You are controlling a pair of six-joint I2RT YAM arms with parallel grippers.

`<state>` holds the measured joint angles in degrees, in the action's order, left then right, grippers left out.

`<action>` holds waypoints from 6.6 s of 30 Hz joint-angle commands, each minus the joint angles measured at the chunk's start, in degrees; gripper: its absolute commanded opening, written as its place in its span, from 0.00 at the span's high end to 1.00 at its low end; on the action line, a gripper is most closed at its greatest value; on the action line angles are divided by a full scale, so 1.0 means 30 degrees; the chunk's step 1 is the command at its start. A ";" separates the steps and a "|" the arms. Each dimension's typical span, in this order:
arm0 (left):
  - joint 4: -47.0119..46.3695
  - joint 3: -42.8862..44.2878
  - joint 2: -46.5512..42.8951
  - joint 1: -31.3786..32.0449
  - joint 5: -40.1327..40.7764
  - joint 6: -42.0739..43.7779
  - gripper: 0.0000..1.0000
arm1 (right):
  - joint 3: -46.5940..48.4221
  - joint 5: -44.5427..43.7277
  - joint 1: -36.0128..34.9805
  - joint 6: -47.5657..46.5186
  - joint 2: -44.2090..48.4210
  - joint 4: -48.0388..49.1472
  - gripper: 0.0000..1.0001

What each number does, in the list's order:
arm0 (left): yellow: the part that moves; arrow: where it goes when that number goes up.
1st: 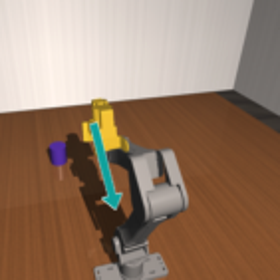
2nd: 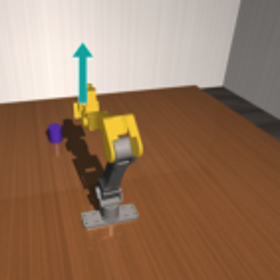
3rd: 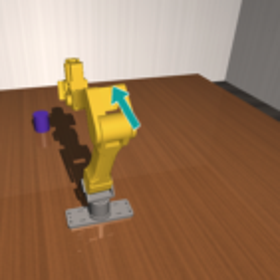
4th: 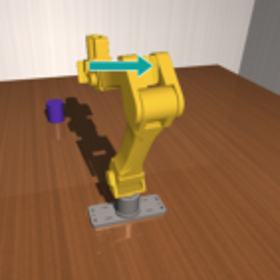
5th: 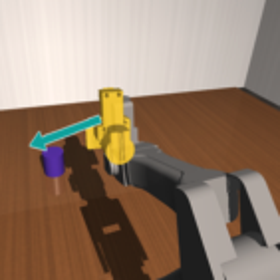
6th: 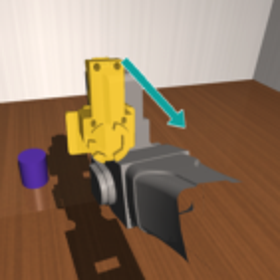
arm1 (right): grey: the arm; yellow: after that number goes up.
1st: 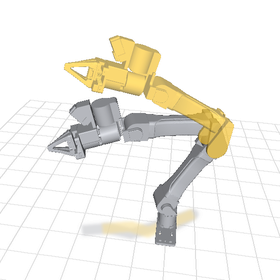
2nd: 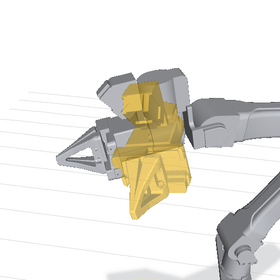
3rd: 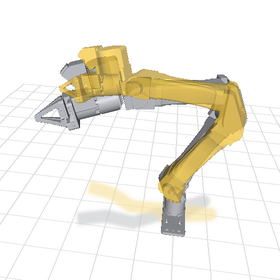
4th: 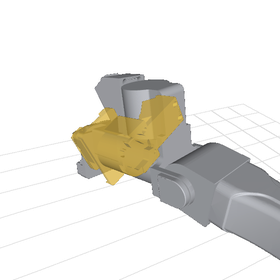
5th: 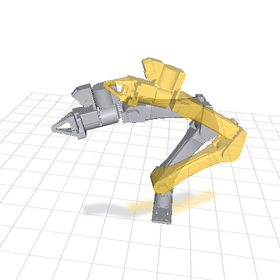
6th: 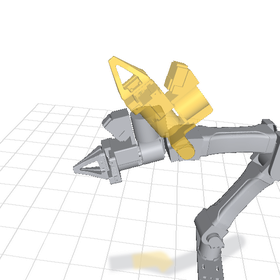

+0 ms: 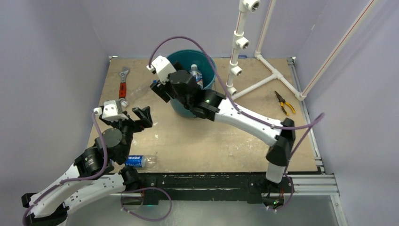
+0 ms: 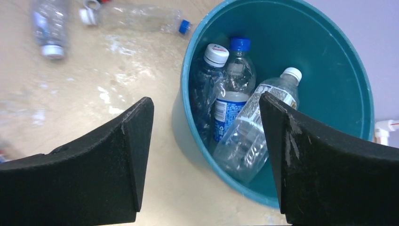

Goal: Put the plastic bottles in the bin
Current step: Place the trash bin at the center of the board, then pick up the plastic bottle from the corner of the board, then place the plastic bottle in the trash bin.

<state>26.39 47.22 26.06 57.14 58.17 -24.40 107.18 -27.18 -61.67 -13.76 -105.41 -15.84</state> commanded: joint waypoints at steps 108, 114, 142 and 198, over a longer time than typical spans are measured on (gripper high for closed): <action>-1.8333 0.1432 0.5290 -2.1100 -2.8292 -1.4364 0.74 | -2.1513 1.1847 -0.1253 1.0884 1.6835 1.6890 0.12; -2.0306 0.0553 0.5184 -1.9206 -2.8572 -1.4269 0.73 | -1.9232 0.9494 -0.1270 1.0873 1.4726 1.8785 0.09; -2.1615 -0.0523 0.4965 -1.6390 -2.7482 -1.5176 0.79 | -1.1629 0.7530 -0.1272 1.1510 0.7101 1.9440 0.42; -0.1144 0.9424 0.6981 -1.0475 -3.2037 2.2801 0.09 | -0.2078 0.7377 -0.1242 0.5913 1.2758 -1.0912 1.00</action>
<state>20.14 75.75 46.09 24.01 -40.64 34.35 95.68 -6.44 -65.25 5.69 -62.15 -47.22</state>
